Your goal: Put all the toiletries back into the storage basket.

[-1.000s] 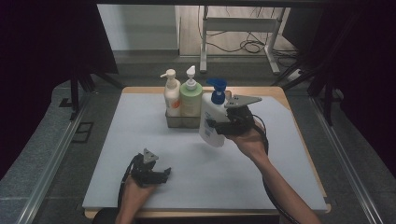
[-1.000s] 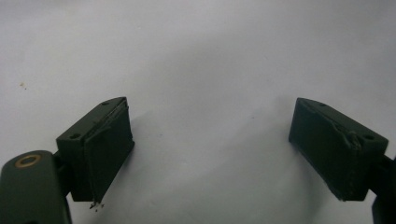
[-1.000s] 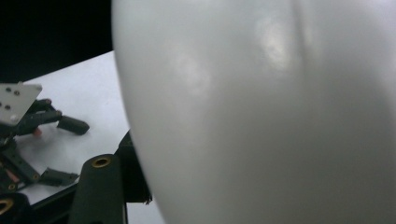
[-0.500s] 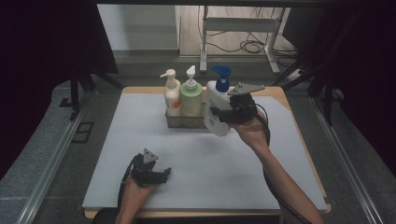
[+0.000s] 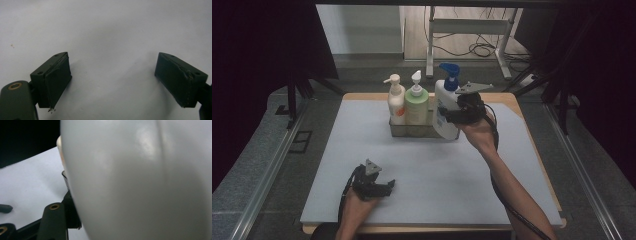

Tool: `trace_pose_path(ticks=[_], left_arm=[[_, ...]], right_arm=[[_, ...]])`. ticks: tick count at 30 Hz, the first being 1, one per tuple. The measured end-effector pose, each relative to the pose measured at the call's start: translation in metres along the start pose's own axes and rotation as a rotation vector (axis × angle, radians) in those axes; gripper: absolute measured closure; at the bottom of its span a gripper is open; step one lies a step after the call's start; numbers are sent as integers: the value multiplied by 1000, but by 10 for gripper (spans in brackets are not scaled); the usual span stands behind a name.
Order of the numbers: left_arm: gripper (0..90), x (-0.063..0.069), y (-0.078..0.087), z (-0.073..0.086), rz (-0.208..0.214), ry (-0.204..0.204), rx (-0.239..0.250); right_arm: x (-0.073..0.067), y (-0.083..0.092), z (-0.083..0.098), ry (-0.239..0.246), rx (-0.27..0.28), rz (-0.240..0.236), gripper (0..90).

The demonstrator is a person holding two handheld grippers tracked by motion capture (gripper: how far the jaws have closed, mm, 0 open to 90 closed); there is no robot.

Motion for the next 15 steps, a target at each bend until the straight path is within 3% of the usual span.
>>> trace_pose_path(ticks=[15], left_arm=[[129, 0, 0, 0, -1, -2, -3]], right_arm=[[9, -15, -9, -20, 4, 40, 378]])
Point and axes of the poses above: each handheld gripper's, and its own axes: y roughly backward along the jaws, z roughly out of its underside, x roughly to its right, the point moved 3 cm from there along -y, roughly forward along the jaws, and after that the axes turned 13 degrees about z, right-handed, at the moved point
